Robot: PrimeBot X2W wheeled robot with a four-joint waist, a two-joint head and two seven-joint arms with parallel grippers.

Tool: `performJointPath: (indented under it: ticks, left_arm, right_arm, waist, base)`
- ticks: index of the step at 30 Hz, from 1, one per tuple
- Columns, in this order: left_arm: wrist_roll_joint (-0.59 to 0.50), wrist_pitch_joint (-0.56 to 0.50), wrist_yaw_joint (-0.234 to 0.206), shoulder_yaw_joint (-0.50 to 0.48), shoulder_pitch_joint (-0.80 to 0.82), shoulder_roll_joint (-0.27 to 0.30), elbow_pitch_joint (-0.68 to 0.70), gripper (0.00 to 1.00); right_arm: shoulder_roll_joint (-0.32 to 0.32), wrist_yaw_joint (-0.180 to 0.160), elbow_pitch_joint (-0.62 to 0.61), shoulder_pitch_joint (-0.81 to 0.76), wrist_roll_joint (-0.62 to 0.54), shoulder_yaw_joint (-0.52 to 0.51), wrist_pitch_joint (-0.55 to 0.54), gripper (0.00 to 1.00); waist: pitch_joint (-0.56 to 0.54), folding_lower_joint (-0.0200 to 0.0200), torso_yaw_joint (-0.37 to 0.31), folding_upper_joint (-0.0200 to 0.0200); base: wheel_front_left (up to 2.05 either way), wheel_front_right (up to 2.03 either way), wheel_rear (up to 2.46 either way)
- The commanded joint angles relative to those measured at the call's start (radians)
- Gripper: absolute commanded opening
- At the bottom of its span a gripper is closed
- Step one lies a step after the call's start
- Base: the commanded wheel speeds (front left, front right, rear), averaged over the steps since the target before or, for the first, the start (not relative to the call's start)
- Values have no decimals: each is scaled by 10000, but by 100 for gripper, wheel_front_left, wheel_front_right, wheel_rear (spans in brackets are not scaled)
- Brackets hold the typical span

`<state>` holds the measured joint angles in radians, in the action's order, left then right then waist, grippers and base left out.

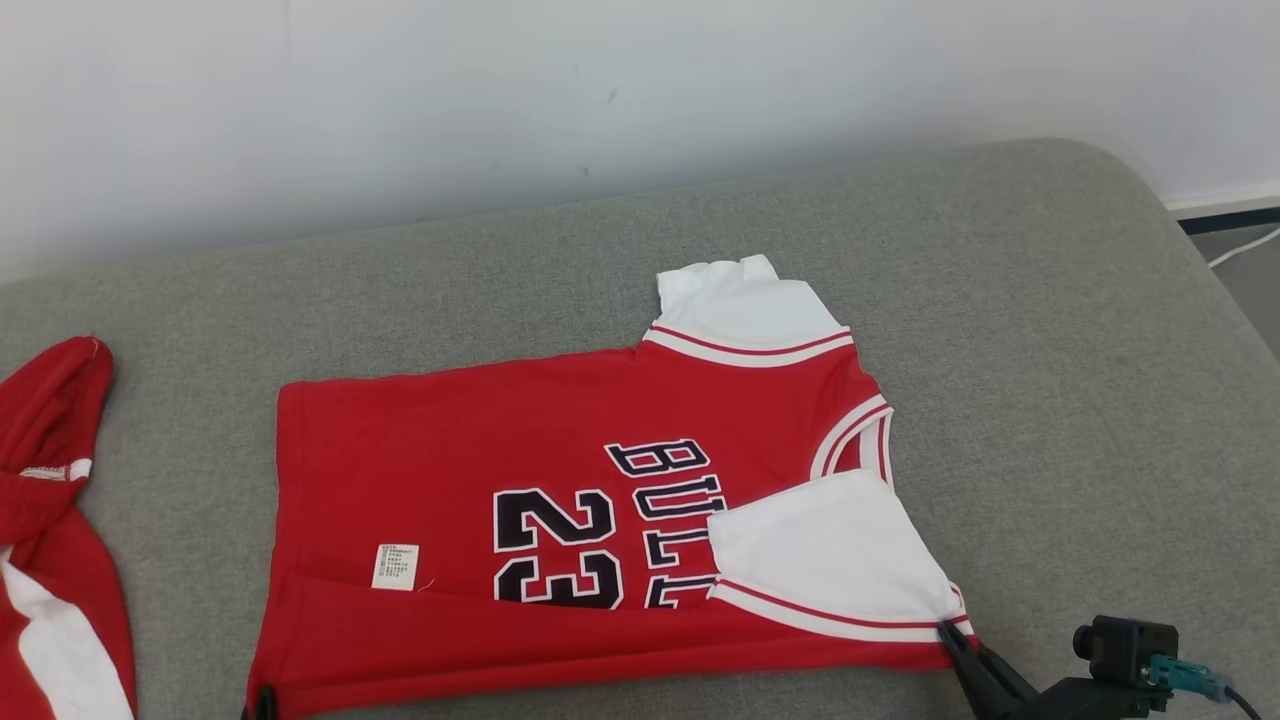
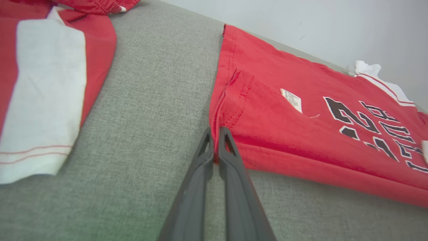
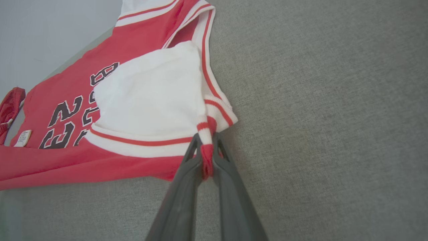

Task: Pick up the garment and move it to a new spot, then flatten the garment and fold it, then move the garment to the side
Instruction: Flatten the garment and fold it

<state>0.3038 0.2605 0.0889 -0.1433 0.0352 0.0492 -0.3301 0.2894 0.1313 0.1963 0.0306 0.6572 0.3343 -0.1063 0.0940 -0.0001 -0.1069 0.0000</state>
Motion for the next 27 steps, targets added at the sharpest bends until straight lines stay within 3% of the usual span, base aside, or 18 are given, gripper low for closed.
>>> performJointPath:
  ticks: [1,17,18,19,20,27]
  left_arm:
    - [11,29,-56,-61,-203,45,25,0]
    - [565,29,-424,456,-607,45,314,0]
    - [563,29,-452,478,-594,45,324,21]
    - [542,29,-475,498,-584,45,348,80]
    - [533,29,-473,519,-573,43,376,100]
    - [506,29,-616,498,-489,27,991,100]
  right_arm:
    - [-27,-9,-91,-148,-115,-121,-61,0]
    - [-332,-9,-333,-311,-1260,-743,-304,0]
    - [-337,-9,-330,-301,-1327,-769,-315,4]
    - [-350,-9,-344,-281,-1388,-796,-289,50]
    - [-380,-9,-357,-257,-1430,-824,-272,100]
    - [-564,-9,-733,-22,-1832,-1166,240,100]
  waist:
    - [17,1,5,0]
    - [146,1,286,0]
    - [157,1,300,0]
    - [167,1,311,0]
    - [178,1,320,0]
    - [179,1,356,0]
  base:
    - [0,0,0]
    - [0,0,0]
    - [0,0,0]
    - [0,0,0]
    - [0,0,0]
    - [0,0,0]
